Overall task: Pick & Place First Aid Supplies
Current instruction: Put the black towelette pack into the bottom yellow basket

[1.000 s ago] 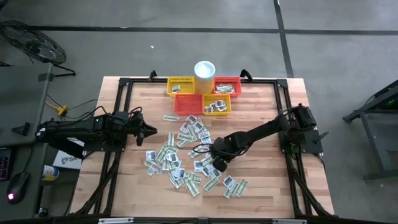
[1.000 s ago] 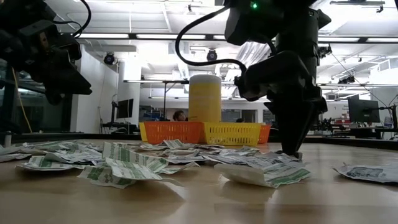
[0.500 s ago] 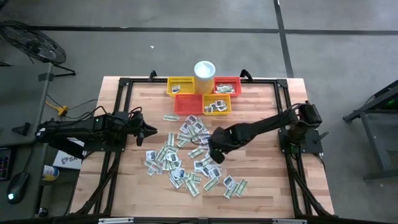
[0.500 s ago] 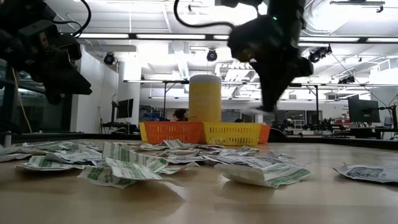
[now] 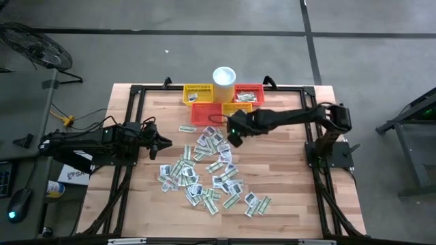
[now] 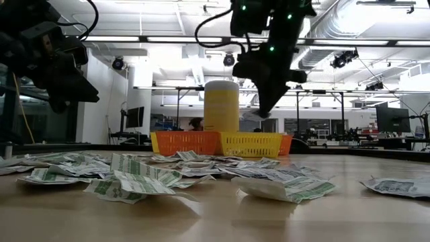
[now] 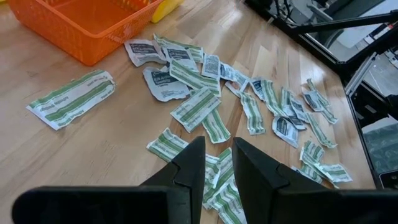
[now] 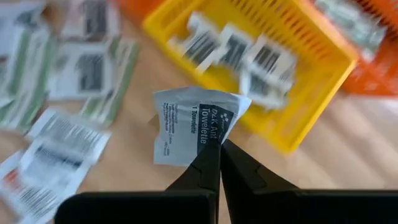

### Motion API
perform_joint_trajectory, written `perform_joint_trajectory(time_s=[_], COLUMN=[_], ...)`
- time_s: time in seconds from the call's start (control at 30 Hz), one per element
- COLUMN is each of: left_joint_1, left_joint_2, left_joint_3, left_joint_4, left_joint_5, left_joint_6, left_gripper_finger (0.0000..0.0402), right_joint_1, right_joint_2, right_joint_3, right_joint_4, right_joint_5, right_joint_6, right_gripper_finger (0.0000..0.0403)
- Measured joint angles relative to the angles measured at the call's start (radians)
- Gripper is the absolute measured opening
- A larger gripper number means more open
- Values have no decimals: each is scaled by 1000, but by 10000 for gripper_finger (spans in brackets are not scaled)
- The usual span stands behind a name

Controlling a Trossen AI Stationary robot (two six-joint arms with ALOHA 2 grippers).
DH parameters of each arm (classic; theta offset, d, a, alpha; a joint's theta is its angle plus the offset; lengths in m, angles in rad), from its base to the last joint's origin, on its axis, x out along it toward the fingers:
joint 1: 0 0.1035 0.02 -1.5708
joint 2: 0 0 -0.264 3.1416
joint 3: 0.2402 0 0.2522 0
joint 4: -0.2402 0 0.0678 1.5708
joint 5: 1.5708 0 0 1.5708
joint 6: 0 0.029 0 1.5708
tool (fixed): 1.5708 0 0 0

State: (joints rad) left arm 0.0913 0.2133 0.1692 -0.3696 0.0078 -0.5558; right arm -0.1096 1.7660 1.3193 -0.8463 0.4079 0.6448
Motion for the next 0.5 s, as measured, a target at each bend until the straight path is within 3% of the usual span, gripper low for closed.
perform_joint_trajectory(time_s=[0.37, 0.5], left_joint_1=[0, 0], left_joint_2=[0, 0], left_joint_3=[0, 0], left_joint_4=[0, 0], left_joint_5=[0, 0], left_joint_6=[0, 0], left_gripper_finger=[80, 80], right_joint_1=[-174, -218], right_joint_2=[0, -1], right_joint_3=[-5, -52], right_joint_4=[134, 211], right_joint_5=[2, -65], right_joint_6=[-63, -75], right_gripper_finger=[0, 0])
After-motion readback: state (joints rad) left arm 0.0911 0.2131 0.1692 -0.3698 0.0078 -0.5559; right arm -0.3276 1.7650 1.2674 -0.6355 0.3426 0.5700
